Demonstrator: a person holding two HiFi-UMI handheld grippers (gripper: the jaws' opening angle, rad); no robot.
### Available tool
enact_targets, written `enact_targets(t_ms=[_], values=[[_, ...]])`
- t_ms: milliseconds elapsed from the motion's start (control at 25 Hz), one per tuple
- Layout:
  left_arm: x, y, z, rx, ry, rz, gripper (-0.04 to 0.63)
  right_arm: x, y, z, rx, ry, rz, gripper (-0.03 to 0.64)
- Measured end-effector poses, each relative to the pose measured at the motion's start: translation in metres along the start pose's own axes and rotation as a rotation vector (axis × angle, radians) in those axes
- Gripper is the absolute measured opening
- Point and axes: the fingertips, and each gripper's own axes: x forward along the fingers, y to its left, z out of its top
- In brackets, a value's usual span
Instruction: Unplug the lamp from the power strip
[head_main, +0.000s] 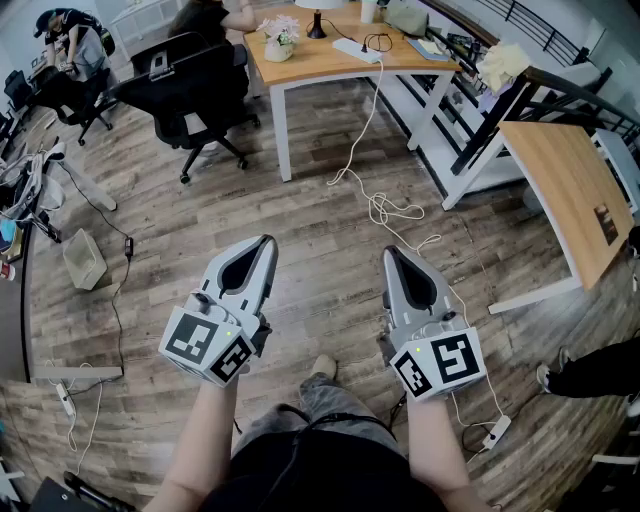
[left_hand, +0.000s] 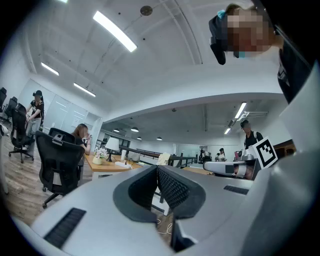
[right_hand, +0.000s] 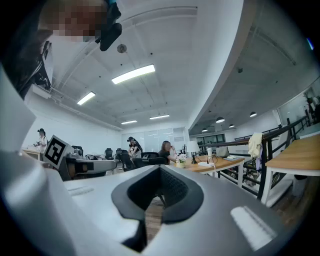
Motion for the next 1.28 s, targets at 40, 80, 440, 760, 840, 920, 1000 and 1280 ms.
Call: enact_targets(t_ms=[40, 80, 440, 760, 840, 920, 1000, 1280], values=[[0.008, 0.002, -0.002, 0.003, 0.004, -0.007, -0.002, 0.005, -0.006, -0.002, 0.013, -0.003, -0.004, 0.008], [0.016, 0.004, -0.003, 0.007, 0.008, -0.013, -0.003, 0.010, -0.013, -0.003, 0.026, -0.006, -0.008, 0.008], [0.063, 0.020, -0.001, 0.017, -0.014, 0.006, -0.002, 0.041, -0.049, -0.007, 0.010, 0.003, 0.002, 0.008], [0.091, 0.049, 0.006, 0.010, -0.022, 0.033, -0.002, 0.072, -0.074, 0.001, 0.079, -0.045, -0.009, 0.008], [0.106, 0.057, 0.006, 0.023, -0.026, 0.028, -0.002, 0.083, -0.082, 0.001, 0.062, -0.044, -0.010, 0.008], [0.124, 0.067, 0.007, 0.037, -0.024, 0.019, -0.002, 0.099, -0.091, 0.000, 0.050, -0.035, -0.014, 0.008], [0.146, 0.077, 0.007, 0.042, -0.015, 0.003, -0.002, 0.117, -0.103, -0.002, 0.050, -0.025, -0.019, 0.008], [0.220, 0.122, 0.013, 0.046, 0.012, -0.045, -0.003, 0.186, -0.139, -0.001, 0.050, -0.004, -0.047, 0.008]])
